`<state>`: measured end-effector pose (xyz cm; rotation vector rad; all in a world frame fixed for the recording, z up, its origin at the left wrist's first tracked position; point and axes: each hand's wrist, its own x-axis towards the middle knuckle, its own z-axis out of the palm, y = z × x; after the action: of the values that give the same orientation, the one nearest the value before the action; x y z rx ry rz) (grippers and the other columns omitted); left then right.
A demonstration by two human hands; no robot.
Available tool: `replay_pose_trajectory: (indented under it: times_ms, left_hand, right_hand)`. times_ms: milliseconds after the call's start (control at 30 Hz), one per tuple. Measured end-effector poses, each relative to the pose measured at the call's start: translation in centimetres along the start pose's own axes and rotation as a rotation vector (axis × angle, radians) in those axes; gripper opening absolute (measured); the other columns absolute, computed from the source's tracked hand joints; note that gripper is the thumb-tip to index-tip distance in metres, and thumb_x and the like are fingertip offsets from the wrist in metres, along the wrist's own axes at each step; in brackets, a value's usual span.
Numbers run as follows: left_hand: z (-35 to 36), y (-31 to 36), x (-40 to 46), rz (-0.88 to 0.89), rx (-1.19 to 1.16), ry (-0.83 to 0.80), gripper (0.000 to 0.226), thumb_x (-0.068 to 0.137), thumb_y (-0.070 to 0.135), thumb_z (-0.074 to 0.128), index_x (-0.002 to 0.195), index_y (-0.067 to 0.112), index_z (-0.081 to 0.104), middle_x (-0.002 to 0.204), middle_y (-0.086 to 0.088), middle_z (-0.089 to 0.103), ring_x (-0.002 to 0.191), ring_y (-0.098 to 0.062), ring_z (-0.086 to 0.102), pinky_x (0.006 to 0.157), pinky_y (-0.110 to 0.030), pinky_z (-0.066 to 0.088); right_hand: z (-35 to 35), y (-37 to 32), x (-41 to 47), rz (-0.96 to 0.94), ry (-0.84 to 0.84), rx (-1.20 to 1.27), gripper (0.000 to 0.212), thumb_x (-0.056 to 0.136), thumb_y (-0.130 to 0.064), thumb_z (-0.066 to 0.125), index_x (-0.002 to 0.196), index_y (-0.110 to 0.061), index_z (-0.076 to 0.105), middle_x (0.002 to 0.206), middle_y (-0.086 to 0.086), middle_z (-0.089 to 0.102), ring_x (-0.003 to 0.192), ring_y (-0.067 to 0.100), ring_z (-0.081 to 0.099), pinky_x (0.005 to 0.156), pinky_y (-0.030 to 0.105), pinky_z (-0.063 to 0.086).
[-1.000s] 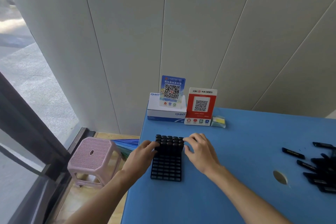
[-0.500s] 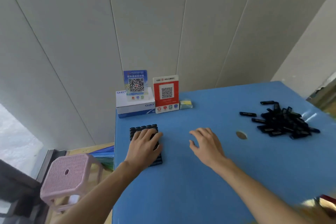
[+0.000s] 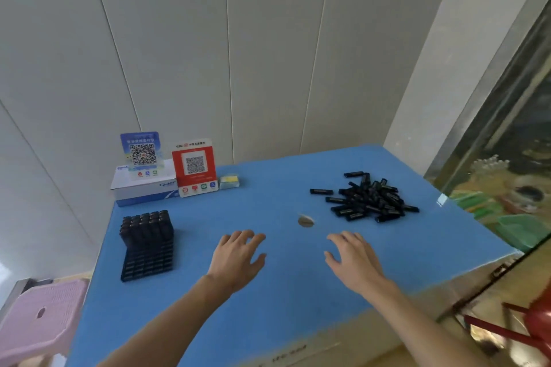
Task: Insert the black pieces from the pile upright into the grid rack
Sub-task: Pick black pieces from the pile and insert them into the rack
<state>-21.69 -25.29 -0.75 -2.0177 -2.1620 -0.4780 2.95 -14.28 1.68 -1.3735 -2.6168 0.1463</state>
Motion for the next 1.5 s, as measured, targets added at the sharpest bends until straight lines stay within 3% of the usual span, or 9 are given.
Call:
replay_pose_trajectory:
  times_ms: [167, 267, 367, 667, 1033, 1300, 1500]
  left_hand:
    - [2.6, 7.3, 0.8, -0.052, -0.057, -0.072, 0.033, 0.079, 0.042, 0.061, 0.107, 0.025, 0.062, 0.097, 0.001, 0.066, 0.086, -0.022, 0.065, 0.074, -0.036, 0.049]
    - [3.6, 11.0, 1.0, -0.074, -0.079, -0.150, 0.040, 0.090, 0.043, 0.049, 0.125, 0.025, 0.052, 0.120, -0.001, 0.058, 0.109, -0.024, 0.055, 0.091, -0.036, 0.039]
    - [4.2, 13.3, 1.8, -0.072, -0.071, -0.175, 0.042, 0.094, 0.044, 0.041, 0.132, 0.027, 0.044, 0.129, 0.001, 0.051, 0.117, -0.021, 0.048, 0.096, -0.033, 0.033]
    - [7.2, 17.1, 7.2, -0.072, -0.122, -0.169, 0.041, 0.094, 0.042, 0.041, 0.131, 0.026, 0.045, 0.127, 0.004, 0.053, 0.113, -0.019, 0.050, 0.094, -0.032, 0.036]
    - [12.7, 18.3, 18.9, -0.112, -0.226, -0.083, 0.037, 0.092, 0.036, 0.049, 0.126, 0.021, 0.051, 0.118, 0.000, 0.060, 0.105, -0.023, 0.055, 0.089, -0.035, 0.040]
    - [17.0, 19.1, 23.6, -0.120, -0.280, -0.145, 0.033, 0.090, 0.028, 0.051, 0.123, 0.022, 0.052, 0.115, 0.003, 0.060, 0.102, -0.022, 0.055, 0.085, -0.033, 0.043]
    - [18.9, 19.0, 24.7, -0.110, -0.259, -0.139, 0.033, 0.068, 0.020, 0.077, 0.098, 0.022, 0.064, 0.086, 0.006, 0.065, 0.077, -0.021, 0.063, 0.061, -0.029, 0.051]
  right_hand:
    - [-1.1, 8.9, -4.1, 0.042, -0.035, -0.030, 0.042, 0.095, -0.042, 0.044, 0.133, -0.024, 0.045, 0.126, -0.006, 0.053, 0.119, 0.016, 0.044, 0.095, 0.029, 0.042]
    - [-1.8, 13.0, -6.0, 0.077, -0.045, -0.032, 0.041, 0.094, -0.041, 0.045, 0.132, -0.024, 0.046, 0.125, -0.006, 0.054, 0.118, 0.016, 0.046, 0.093, 0.027, 0.043]
    - [-2.3, 15.8, -6.5, 0.109, -0.019, 0.007, 0.039, 0.094, -0.039, 0.046, 0.129, -0.023, 0.048, 0.122, -0.005, 0.056, 0.115, 0.016, 0.047, 0.089, 0.027, 0.045]
    - [-1.8, 20.6, -3.6, 0.142, -0.017, 0.083, 0.036, 0.094, -0.036, 0.047, 0.128, -0.022, 0.049, 0.119, -0.006, 0.058, 0.115, 0.014, 0.047, 0.088, 0.028, 0.047]
    - [-1.9, 27.1, 7.8, 0.149, -0.041, 0.070, 0.034, 0.094, -0.032, 0.047, 0.126, -0.021, 0.050, 0.117, -0.002, 0.058, 0.112, 0.019, 0.049, 0.086, 0.030, 0.044]
    - [-0.5, 30.5, 13.7, 0.165, -0.083, 0.099, 0.031, 0.093, -0.031, 0.050, 0.122, -0.021, 0.053, 0.111, -0.002, 0.061, 0.108, 0.018, 0.052, 0.083, 0.031, 0.048]
    - [1.5, 31.9, 16.8, 0.128, -0.139, 0.071, 0.028, 0.093, -0.033, 0.048, 0.119, -0.023, 0.053, 0.112, -0.003, 0.062, 0.103, 0.019, 0.056, 0.080, 0.033, 0.049]
